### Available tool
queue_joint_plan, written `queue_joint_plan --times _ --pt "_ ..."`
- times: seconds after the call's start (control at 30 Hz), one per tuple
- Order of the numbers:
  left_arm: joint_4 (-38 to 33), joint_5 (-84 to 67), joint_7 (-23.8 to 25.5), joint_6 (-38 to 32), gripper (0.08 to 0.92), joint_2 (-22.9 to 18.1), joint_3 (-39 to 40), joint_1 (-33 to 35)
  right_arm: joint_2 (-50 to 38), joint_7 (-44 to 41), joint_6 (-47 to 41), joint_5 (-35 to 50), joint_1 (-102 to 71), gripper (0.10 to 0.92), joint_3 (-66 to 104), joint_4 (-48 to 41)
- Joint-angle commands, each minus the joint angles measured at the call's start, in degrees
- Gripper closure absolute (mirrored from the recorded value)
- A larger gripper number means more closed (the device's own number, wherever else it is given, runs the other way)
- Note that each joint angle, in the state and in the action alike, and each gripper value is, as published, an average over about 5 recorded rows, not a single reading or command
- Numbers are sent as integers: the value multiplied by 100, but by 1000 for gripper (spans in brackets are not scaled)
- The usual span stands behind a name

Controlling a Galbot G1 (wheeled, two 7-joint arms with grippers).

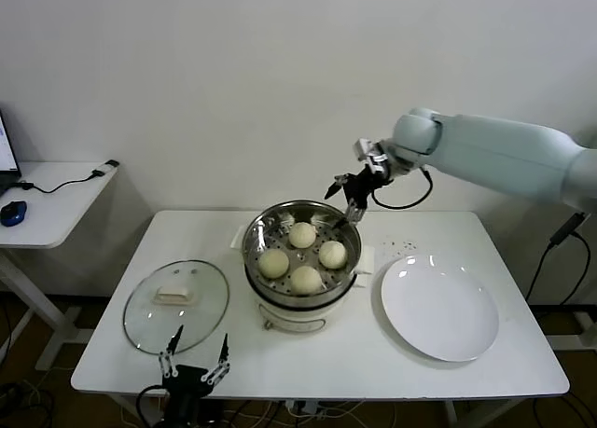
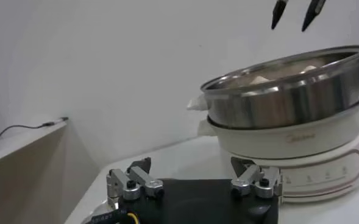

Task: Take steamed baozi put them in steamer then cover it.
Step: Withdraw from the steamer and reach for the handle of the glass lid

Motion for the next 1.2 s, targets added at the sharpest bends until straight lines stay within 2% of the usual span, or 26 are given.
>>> queue_joint_plan --times 0.03,0.33,0.47,0.6,0.73,0.97,1.07,1.2 --pt "-204 29 -4 216 177 47 -29 -115 -2110 2094 1015 402 -2156 203 2739 1130" --pt "-460 302 -32 497 177 45 -142 -261 -2834 2907 1025 170 -5832 203 6380 2125" --pt "-542 523 -40 582 177 21 -162 -224 -2817 3070 1039 -58 -7178 203 7632 2411" --pt "-533 1116 -34 624 177 -12 -252 -258 -2406 3199 888 -350 -8700 203 9142 2674" --pt "-508 2494 -3 603 177 25 -476 -295 -1780 3361 607 -667 -9836 203 10279 2924" --pt "-96 6055 13 141 177 263 -966 -571 -792 3382 112 -1188 -11042 203 11515 3214" --pt "309 6905 -22 113 177 420 -920 -790 -557 3339 45 -1419 -11348 203 11750 3197" --pt "1148 7608 -391 36 177 513 -889 -1269 -314 3261 24 -1636 -11694 203 11989 3135"
